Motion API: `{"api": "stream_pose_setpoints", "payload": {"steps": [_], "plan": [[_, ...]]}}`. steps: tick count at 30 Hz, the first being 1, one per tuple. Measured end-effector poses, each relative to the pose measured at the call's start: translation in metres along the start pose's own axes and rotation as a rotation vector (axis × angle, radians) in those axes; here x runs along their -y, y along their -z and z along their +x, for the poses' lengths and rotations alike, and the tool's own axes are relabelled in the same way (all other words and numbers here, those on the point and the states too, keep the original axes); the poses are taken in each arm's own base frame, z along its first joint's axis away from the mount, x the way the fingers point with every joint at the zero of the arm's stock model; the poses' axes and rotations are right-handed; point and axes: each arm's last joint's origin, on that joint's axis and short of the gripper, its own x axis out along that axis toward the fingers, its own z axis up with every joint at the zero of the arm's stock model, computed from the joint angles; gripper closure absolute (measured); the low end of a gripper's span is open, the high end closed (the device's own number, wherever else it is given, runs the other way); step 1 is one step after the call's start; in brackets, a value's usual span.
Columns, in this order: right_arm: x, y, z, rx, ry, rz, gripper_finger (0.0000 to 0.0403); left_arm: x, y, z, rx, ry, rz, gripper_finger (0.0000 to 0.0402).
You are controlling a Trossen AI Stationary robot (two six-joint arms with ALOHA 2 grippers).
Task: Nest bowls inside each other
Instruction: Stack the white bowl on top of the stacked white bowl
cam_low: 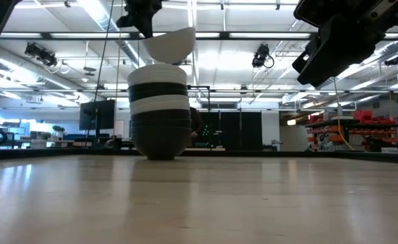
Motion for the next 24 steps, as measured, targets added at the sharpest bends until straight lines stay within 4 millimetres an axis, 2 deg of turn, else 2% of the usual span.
{"api": "stream_pose_setpoints", "payload": {"steps": [8,15,24], "plan": [[0.0,0.0,0.0,0.0,0.001,0.0,0.0398,-0.002,-0.006,0.017,-0.046,0.031,-0.033,0.0399],[0.0,0.0,0.0,-0.003,0.002,-0.001,0.0396,-0.008,-0.002,0.037,-0.137,0.058,-0.126,0.0399],[0.001,0.002,0.0,-0.018,0.004,-0.003,0.0399,-0.019,0.0,0.041,-0.16,0.04,-0.209,0.0399]]}}
